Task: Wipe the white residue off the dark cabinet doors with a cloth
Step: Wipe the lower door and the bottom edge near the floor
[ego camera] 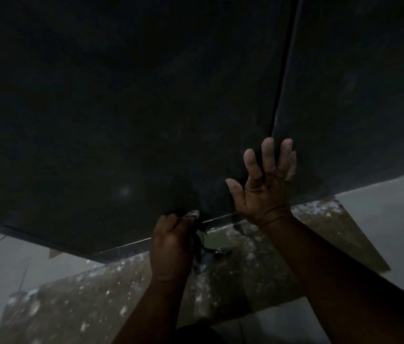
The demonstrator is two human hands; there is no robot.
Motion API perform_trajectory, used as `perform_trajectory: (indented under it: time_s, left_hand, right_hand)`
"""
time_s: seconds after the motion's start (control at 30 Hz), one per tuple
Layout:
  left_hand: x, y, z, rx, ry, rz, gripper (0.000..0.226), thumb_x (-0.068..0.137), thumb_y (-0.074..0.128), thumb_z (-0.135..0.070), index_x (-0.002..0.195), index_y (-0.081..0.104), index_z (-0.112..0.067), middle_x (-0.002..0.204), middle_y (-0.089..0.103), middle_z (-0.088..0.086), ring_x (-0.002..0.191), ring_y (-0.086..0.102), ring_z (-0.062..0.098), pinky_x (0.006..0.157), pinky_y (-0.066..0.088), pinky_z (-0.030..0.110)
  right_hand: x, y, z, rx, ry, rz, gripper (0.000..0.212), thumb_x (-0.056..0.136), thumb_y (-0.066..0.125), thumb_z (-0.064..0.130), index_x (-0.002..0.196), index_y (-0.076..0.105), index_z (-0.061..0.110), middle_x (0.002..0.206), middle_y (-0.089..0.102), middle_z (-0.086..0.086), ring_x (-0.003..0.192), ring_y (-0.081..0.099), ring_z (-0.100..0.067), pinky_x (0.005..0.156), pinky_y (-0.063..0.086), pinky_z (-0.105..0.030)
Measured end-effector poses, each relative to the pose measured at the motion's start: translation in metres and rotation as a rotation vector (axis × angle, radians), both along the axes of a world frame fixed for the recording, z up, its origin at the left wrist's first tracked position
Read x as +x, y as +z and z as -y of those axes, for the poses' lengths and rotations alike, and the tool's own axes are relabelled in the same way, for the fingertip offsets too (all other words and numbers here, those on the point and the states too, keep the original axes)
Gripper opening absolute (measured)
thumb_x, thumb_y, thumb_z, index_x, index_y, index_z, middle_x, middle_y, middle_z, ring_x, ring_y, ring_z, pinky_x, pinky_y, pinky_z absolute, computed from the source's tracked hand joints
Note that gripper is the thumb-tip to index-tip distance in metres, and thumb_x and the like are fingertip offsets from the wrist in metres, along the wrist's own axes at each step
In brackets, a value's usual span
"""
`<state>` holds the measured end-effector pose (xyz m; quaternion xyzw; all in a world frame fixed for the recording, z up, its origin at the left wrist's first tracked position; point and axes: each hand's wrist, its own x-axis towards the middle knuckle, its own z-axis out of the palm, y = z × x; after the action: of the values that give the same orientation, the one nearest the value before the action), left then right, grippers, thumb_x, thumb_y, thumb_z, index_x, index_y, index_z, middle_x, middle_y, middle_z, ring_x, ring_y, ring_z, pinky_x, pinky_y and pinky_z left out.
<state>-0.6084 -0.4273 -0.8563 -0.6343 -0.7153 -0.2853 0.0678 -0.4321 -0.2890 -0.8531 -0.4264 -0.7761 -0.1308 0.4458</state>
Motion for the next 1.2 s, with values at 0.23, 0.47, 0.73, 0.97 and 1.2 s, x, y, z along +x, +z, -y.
perform_trajectory:
  time_s: [0.23,0.47,0.73,0.97,1.2]
  left_hand:
    - [0.017,0.041,-0.015,0.304,0.021,0.07,0.019,0.085,0.082,0.002,0.104,0.082,-0.004,0.079,0.063,0.008,0.072,0.058,0.021,0.071,0.033,0.017]
    - [0.023,0.038,-0.016,0.325,-0.03,0.04,0.012,0.09,0.076,-0.005,0.1,0.081,-0.001,0.075,0.06,0.01,0.072,0.054,0.019,0.065,0.039,0.023]
    - [0.031,0.022,-0.018,0.222,-0.059,0.04,0.011,0.084,0.076,-0.001,0.094,0.081,0.002,0.069,0.057,0.012,0.062,0.057,0.03,0.056,0.046,0.033]
    - [0.051,0.047,-0.039,0.342,-0.071,0.075,0.011,0.088,0.076,0.001,0.097,0.081,0.0,0.073,0.057,0.01,0.067,0.054,0.025,0.065,0.038,0.027]
    - [0.035,0.02,-0.017,0.126,-0.008,0.077,0.026,0.074,0.089,0.008,0.097,0.082,-0.002,0.073,0.06,0.012,0.064,0.06,0.03,0.059,0.047,0.03]
  right_hand:
    - [0.022,-0.003,-0.008,0.077,0.039,0.102,0.082,0.104,0.046,0.05,0.163,-0.009,0.033,0.17,-0.023,0.007,0.157,-0.02,-0.023,0.127,0.004,-0.048]
    - [0.038,-0.004,-0.002,0.037,0.067,-0.088,0.081,0.105,0.056,0.027,0.164,0.001,0.023,0.172,-0.01,0.004,0.159,-0.002,-0.026,0.126,0.017,-0.051]
    - [0.043,0.003,0.015,-0.108,0.04,-0.183,0.076,0.103,0.059,0.018,0.16,0.009,0.018,0.169,-0.006,0.013,0.156,0.001,-0.033,0.126,0.019,-0.055]
    - [0.044,0.007,0.018,-0.165,0.039,-0.193,0.063,0.104,0.06,0.017,0.154,0.023,0.013,0.168,-0.009,0.017,0.155,0.004,-0.033,0.124,0.024,-0.059]
    - [0.044,0.005,0.018,-0.197,-0.001,-0.199,0.057,0.106,0.053,0.022,0.155,0.026,0.015,0.167,0.011,0.0,0.158,0.0,-0.03,0.123,0.028,-0.058]
